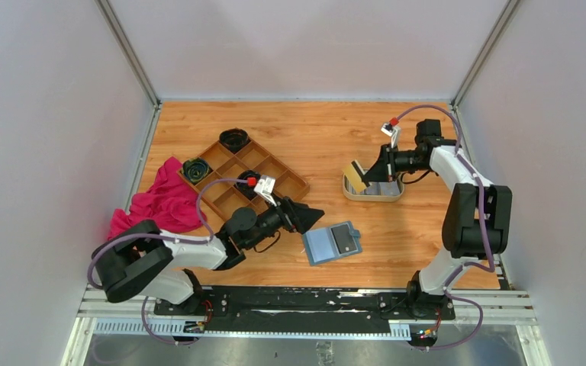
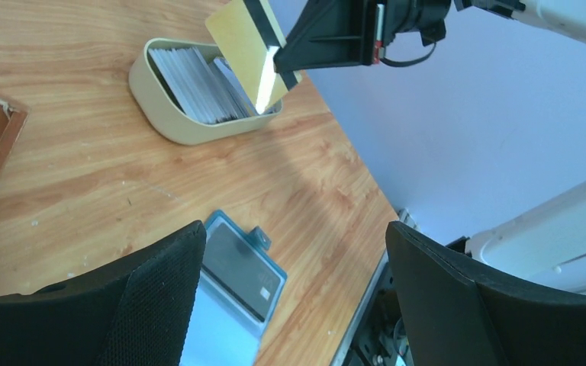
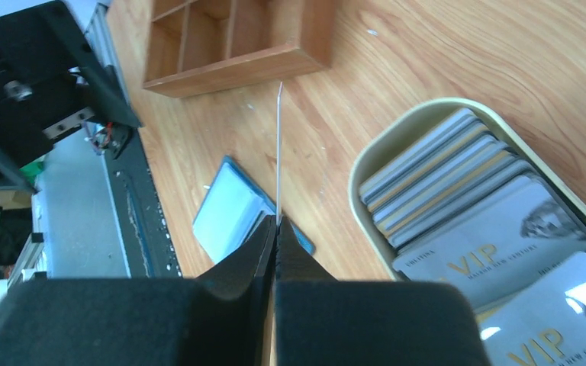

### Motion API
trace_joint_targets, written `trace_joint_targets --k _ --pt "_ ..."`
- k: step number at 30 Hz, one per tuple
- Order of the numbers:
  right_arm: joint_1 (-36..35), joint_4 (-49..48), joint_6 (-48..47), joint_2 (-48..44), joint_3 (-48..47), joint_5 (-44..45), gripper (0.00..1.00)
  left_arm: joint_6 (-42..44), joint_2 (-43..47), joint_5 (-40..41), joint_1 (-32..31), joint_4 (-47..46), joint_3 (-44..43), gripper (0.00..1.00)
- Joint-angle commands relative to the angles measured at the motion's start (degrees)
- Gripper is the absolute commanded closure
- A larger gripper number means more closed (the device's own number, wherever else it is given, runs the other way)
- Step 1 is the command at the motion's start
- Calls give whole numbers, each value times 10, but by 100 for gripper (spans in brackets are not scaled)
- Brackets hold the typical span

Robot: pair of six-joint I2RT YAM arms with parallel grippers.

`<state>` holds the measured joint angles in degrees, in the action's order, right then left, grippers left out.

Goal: Put the credit cards into the card holder
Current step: Pick up the credit card from the storage box, then insert the credit card into the card holder.

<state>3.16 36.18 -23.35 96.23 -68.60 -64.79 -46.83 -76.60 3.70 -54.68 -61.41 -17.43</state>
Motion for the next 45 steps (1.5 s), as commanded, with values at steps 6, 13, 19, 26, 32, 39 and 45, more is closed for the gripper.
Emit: trace_joint_targets --k 6,13,19,26,32,39,45 --pt "4 48 -68 -44 20 -142 100 -15 -95 -64 35 -61 -78 11" --pt "-21 64 -84 -58 25 -174 100 -15 -148 -91 38 -65 -134 15" --pt "-46 67 -88 -66 29 -181 100 -25 -179 -96 47 -70 -162 22" --pt "-74 78 -104 -75 29 -180 100 -34 -198 -109 54 -70 -196 37" --pt "-85 90 -118 -80 29 -178 100 -44 -205 -125 62 -91 -196 61" --pt "-100 117 -151 -88 28 -178 100 -50 -218 -178 80 -153 -189 99" --pt "-112 197 -244 -110 15 -168 72 -49 -219 -262 98 -256 -153 100"
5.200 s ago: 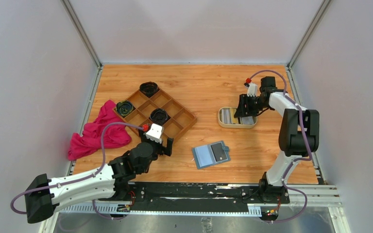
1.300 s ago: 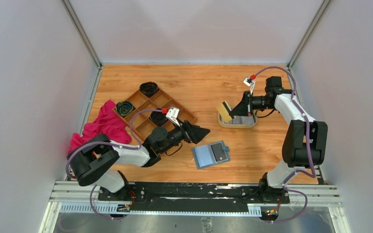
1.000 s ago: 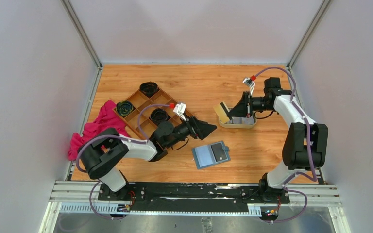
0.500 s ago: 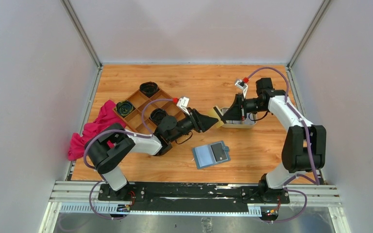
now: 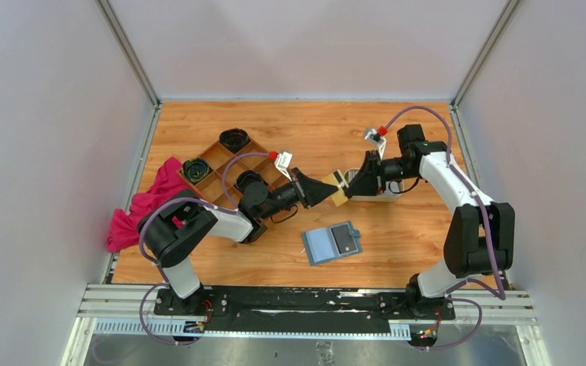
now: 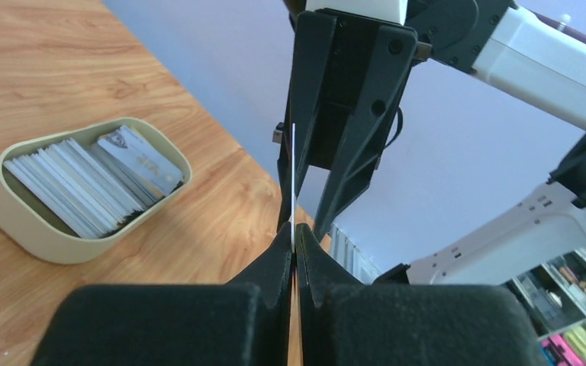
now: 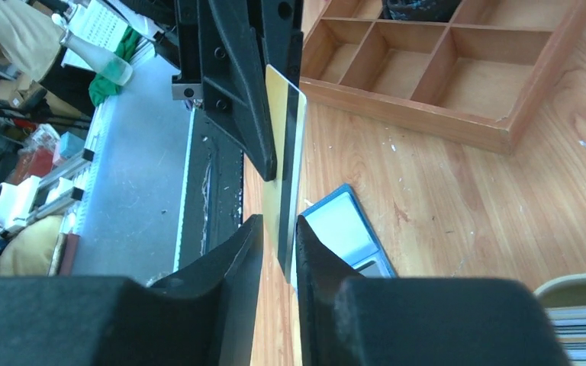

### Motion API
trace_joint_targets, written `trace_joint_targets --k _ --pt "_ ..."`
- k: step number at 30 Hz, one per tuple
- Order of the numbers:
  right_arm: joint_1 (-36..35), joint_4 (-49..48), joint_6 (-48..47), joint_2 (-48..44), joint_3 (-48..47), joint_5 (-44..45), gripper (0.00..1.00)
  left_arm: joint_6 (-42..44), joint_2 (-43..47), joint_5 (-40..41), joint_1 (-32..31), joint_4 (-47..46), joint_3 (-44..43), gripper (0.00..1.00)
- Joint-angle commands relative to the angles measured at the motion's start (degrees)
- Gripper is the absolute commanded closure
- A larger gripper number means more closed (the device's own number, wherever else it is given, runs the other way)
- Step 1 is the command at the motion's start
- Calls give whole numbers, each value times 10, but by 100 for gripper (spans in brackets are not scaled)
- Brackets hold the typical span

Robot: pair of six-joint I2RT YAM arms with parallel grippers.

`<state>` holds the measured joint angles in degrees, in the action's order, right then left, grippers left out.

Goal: Put the credit cards into the card holder
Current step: Insert the credit card into the card holder.

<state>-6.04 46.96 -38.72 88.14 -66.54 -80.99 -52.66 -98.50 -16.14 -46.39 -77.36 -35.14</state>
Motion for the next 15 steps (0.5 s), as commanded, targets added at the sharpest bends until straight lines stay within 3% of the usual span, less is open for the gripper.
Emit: trace_joint_targets --k 1,6,10,15 --pt "-21 129 -137 -34 -14 0 64 24 8 -78 16 -97 32 100" --pt "-24 355 -481 -75 -21 17 39 147 84 -168 17 -85 100 100" --pt "-25 400 -636 -132 47 9 29 282 184 -213 12 -24 159 100" --pt "-38 375 -710 -195 113 16 24 550 355 -154 -54 244 187 98"
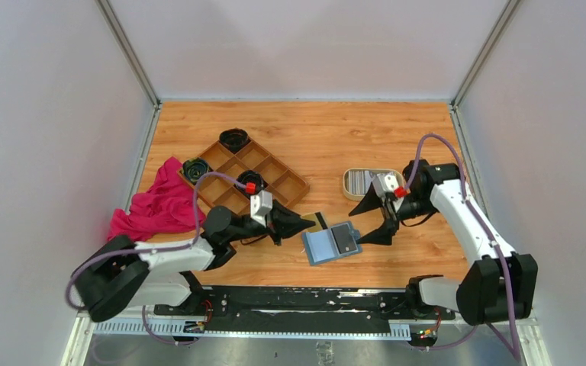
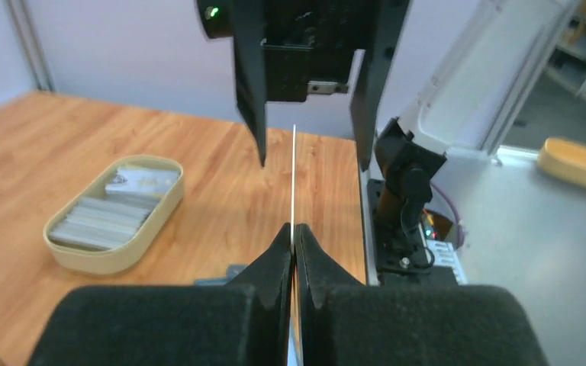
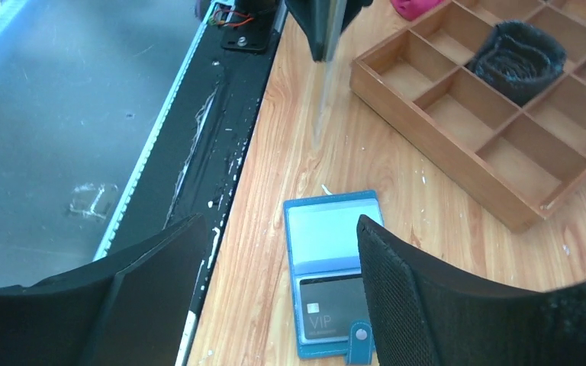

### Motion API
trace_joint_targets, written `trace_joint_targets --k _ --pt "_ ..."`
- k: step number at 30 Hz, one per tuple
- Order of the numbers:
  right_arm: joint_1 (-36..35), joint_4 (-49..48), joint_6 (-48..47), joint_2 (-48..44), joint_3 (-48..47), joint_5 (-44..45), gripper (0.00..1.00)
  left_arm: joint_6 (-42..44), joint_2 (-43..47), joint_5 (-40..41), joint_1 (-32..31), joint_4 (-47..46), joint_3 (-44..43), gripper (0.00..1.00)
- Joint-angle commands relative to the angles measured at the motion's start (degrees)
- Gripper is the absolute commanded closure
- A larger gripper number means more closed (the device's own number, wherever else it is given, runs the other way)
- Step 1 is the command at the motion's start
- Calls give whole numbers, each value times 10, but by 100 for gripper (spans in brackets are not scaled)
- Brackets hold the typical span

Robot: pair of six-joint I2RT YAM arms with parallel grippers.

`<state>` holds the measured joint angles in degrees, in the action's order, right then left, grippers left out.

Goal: Put the credit cards into the card holder
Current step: Insert the credit card into the card holder.

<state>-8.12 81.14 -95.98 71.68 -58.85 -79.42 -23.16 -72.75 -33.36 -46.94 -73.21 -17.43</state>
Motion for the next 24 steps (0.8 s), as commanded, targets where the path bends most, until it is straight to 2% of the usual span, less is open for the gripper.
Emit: trace_joint_targets --k 1,4,8,12,17,19,24 --pt "-19 30 -147 -39 42 1 23 309 124 44 -71 246 10 100" --pt "-27 13 -152 -59 55 1 22 405 177 115 -127 271 30 100" --pt "-44 -7 -152 -77 70 -1 22 483 183 185 -187 272 42 100" --pt "-68 -17 -167 -81 81 0 22 523 148 240 -241 272 24 100" --pt "-109 -30 -180 -76 94 10 25 534 95 255 -259 271 -4 100" --pt "-122 -36 -177 -70 96 13 29 534 83 259 -264 271 -11 100" --pt "-155 -80 -132 -57 100 27 49 515 69 265 -266 270 -24 100"
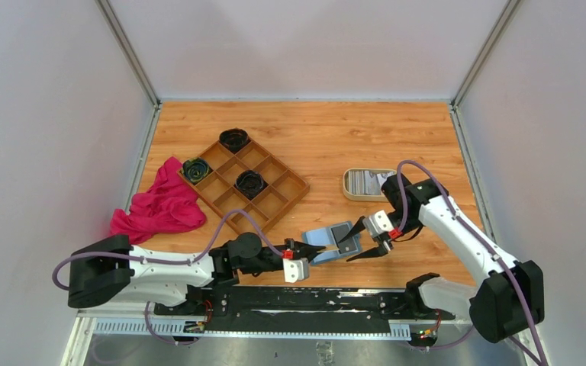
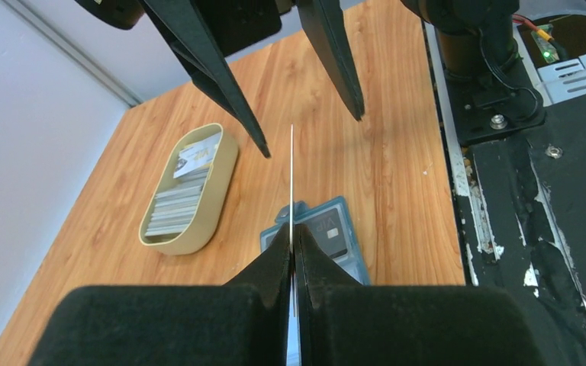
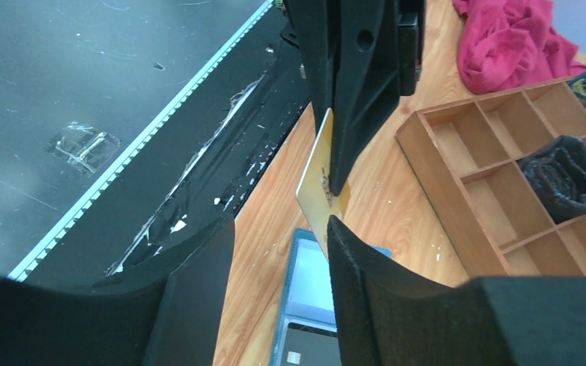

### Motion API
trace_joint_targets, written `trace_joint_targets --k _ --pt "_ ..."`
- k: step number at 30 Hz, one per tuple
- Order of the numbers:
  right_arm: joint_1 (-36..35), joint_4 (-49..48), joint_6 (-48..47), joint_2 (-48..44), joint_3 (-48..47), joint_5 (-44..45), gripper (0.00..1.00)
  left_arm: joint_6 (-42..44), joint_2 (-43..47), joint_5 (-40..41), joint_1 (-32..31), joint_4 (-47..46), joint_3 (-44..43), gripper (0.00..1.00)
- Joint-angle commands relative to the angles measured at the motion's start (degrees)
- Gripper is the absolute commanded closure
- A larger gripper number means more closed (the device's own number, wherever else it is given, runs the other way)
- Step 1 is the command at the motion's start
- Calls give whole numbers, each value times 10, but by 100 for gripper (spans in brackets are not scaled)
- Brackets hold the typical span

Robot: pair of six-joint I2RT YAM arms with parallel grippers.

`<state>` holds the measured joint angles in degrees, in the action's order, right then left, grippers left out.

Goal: Put the credit cards into the card holder
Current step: Insert the credit card into the card holder.

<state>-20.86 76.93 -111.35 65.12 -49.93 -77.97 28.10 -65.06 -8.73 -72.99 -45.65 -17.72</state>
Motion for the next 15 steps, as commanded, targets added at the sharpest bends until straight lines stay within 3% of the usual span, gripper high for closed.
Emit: trace_joint_targets --k 1,11,15 --pt "-33 -48 30 11 12 18 52 -4 -9 18 -7 -6 -23 100" --pt "-60 -114 107 11 19 28 66 -65 -38 7 -10 -7 -43 100" --pt "-65 -123 124 17 16 35 82 -88 -44 13 -10 -20 -44 100"
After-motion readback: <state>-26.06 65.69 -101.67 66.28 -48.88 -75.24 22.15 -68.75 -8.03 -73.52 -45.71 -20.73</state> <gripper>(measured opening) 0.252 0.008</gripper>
